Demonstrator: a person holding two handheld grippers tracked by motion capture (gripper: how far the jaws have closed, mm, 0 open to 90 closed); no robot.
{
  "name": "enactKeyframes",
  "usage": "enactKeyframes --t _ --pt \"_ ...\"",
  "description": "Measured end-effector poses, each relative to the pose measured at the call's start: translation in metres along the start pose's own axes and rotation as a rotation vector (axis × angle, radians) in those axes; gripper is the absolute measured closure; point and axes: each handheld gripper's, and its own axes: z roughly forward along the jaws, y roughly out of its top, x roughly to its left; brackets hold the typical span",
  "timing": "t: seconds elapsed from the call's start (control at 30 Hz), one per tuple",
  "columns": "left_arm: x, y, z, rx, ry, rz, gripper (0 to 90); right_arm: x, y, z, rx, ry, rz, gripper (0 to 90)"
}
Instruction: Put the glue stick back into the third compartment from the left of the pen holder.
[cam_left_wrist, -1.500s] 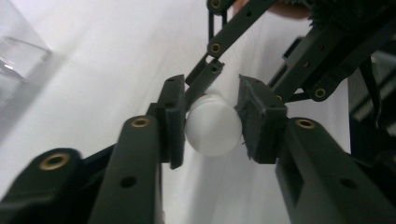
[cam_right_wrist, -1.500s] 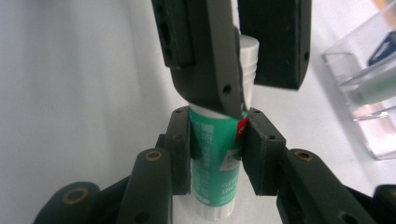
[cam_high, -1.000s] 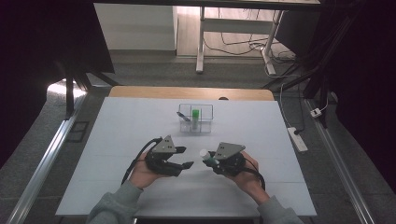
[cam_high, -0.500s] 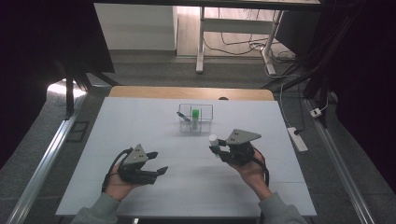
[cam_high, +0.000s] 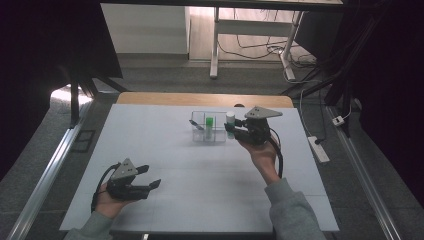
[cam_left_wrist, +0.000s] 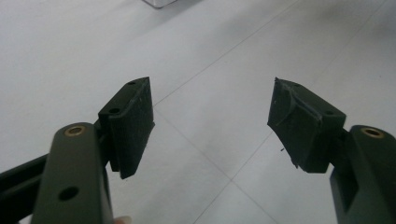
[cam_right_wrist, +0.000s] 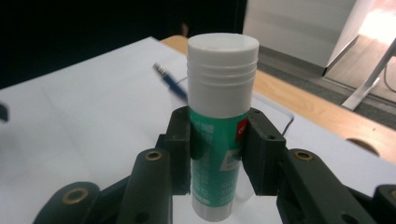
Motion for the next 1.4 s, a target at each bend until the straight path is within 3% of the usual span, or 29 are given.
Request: enactKeyframes --t 0.33,0.7,0.8,0.9,1.1,1.4 --pt "0.007 -0.005 -0.001 0.004 0.005 -0.020 29.8 -0.023 0.015 0.043 -0.002 -0.047 0.067 65.4" --pt "0.009 -0.008 0.000 0.019 0.005 -0.022 29.1 -0.037 0.001 0.074 -0.016 -0.061 0.133 64.8" --pt "0.009 -0.008 0.000 0.021 0.007 -0.022 29.0 -0.039 -0.003 0.078 -0.016 -0.066 0.148 54.7" --pt "0.010 -0.008 -0.001 0.019 0.010 -0.026 28.9 -0.038 -0.003 0.071 -0.035 -0.061 0.162 50.3" --pt "0.010 -0.008 0.000 0.025 0.011 -0.026 28.8 -0.032 -0.007 0.039 -0.043 -0.045 0.112 48.6" --pt "0.010 -0.009 0.001 0.032 0.014 -0.030 28.5 -0.017 -0.039 -0.020 0.041 0.007 0.054 45.9"
